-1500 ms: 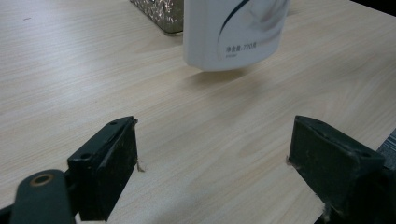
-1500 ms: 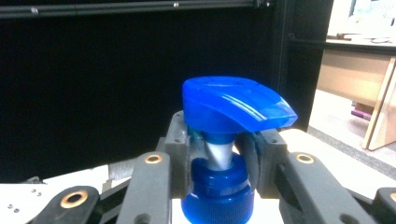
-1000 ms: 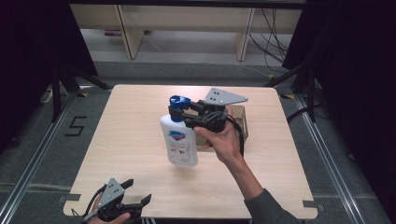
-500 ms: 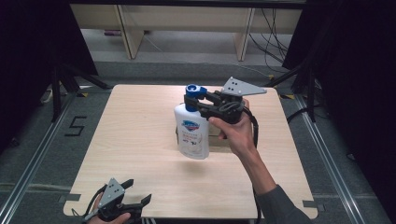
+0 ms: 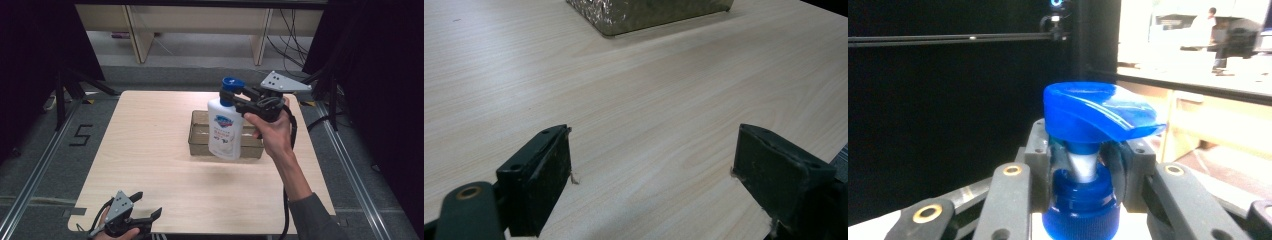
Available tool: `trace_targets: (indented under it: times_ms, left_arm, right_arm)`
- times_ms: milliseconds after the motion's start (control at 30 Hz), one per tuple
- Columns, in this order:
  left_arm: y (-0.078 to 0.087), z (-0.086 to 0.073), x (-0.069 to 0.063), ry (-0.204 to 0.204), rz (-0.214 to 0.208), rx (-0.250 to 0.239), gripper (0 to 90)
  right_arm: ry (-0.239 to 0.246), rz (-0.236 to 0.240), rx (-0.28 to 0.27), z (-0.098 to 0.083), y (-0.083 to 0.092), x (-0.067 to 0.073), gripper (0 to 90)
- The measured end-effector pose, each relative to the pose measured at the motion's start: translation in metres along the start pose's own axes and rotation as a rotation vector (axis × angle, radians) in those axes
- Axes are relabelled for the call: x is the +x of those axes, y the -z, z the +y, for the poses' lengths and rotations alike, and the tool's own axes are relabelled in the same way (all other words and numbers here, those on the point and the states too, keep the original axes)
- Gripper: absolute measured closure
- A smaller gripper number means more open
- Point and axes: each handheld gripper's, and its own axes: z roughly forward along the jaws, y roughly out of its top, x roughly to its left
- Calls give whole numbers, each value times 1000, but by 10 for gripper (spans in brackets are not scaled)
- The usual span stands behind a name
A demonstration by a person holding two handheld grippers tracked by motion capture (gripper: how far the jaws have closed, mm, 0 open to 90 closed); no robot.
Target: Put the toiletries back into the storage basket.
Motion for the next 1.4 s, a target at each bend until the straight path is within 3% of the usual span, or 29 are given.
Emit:
trace_targets:
  times_ms: [67, 100, 167, 367, 600, 1033, 1400]
  left_arm:
    - [0, 0, -1, 4, 0, -1, 149]
    - [0, 0, 0, 1, 1, -1, 149]
    - [-1, 0, -1, 20, 1, 7, 149]
    - [1, 0, -1, 19, -1, 4, 149]
    - [0, 0, -1, 5, 6, 9, 149]
    - [1, 0, -1, 10, 1, 7, 149]
    - [0, 0, -1, 1, 3, 11, 149]
  right_arm:
    - [21, -28, -4, 4, 6, -7, 659]
    - [-2, -37, -4, 5, 8, -9, 659]
    - [22, -58, -17, 7, 12, -16, 659]
    - [-7, -118, -10, 7, 20, -33, 659]
    - [3, -175, -2, 4, 23, -50, 659]
    - [-18, -240, -5, -9, 20, -76, 659]
    - [-23, -276, 6, -20, 21, -88, 659]
